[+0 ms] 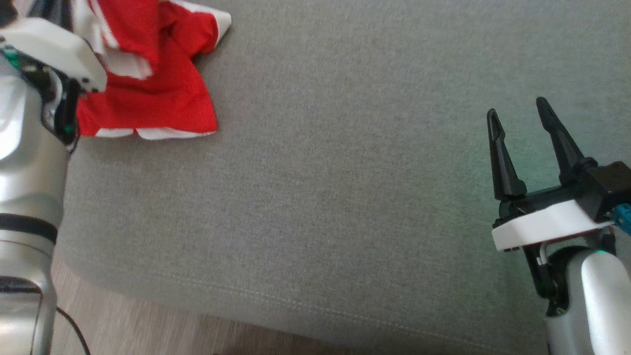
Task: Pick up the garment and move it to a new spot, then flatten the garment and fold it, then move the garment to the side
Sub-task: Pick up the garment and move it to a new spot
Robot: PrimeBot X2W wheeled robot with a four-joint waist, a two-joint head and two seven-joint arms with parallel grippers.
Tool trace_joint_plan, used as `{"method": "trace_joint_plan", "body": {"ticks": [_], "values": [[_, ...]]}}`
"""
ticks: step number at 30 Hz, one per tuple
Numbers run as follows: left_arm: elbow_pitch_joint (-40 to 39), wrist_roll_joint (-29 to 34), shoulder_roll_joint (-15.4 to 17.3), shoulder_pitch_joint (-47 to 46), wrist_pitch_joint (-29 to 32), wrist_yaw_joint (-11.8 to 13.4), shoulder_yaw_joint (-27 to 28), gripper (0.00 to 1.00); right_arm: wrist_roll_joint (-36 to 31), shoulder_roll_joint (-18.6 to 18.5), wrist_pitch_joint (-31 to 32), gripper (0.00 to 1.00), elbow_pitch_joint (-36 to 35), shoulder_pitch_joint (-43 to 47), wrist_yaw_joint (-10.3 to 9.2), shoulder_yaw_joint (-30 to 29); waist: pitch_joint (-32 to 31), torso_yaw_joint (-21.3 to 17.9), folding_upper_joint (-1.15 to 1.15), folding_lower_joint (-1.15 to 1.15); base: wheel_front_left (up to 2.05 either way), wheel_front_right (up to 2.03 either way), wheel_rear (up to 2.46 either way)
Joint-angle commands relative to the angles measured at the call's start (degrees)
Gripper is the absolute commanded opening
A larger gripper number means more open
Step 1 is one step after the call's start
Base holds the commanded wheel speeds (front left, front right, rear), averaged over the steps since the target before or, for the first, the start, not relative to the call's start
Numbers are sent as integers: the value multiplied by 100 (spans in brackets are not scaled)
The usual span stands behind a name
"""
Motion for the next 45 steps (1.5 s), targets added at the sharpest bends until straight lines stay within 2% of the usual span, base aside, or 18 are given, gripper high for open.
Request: {"method": "trace_joint_plan", "body": {"ticks": [1, 5, 13, 18, 22, 28, 33, 39, 44, 45], "values": [[-361, 72, 398, -277, -92, 63, 100, 0, 27, 75, -69, 100, -170, -26, 24, 99, -273, -79, 0, 0, 0, 0, 0], [-1239, 149, 507, 2, -116, 277, 224, 0, 107, 159, -191, 100, -106, 118, 24, 81, -632, -209, 0, 0, 0, 0, 0], [-3211, 108, 514, 1333, -113, 602, 357, 0, 232, 259, -311, 100, -76, 495, 24, 25, -1219, -674, 0, 0, 0, 0, 0], [-4419, 69, 312, 2112, 116, 749, 120, 0, 353, 272, -301, 100, -185, 613, 24, 24, -1334, -1115, 0, 0, 0, 0, 0], [-5024, 47, -19, 2561, 322, 796, -258, 0, 483, 273, -279, 100, -269, 623, 24, 71, -1302, -1574, 0, 0, 0, 0, 0], [-5112, -59, -593, 2776, 453, 722, -796, 0, 602, 274, -285, 100, -303, 549, 24, 236, -1116, -2382, 0, 0, 0, 0, 0], [-4727, -18, -997, 2673, 560, 548, -1311, 0, 681, 275, -372, 100, -305, 523, 24, 218, -861, -2917, 0, 0, 0, 0, 0], [-4006, -21, -1226, 2677, 705, 336, -1834, 0, 808, 275, -496, 100, -247, 509, 24, 228, -586, -3178, 0, 0, 0, 0, 0], [-3404, -12, -1307, 2684, 752, 119, -2251, 0, 844, 275, -620, 100, -170, 461, 24, 211, -397, -3171, 0, 0, 0, 0, 0], [-3347, 8, -1315, 2681, 702, 98, -2311, 19, 839, 275, -635, 100, -153, 445, 24, 204, -380, -3138, 0, 0, 0, 0, 0]]}}
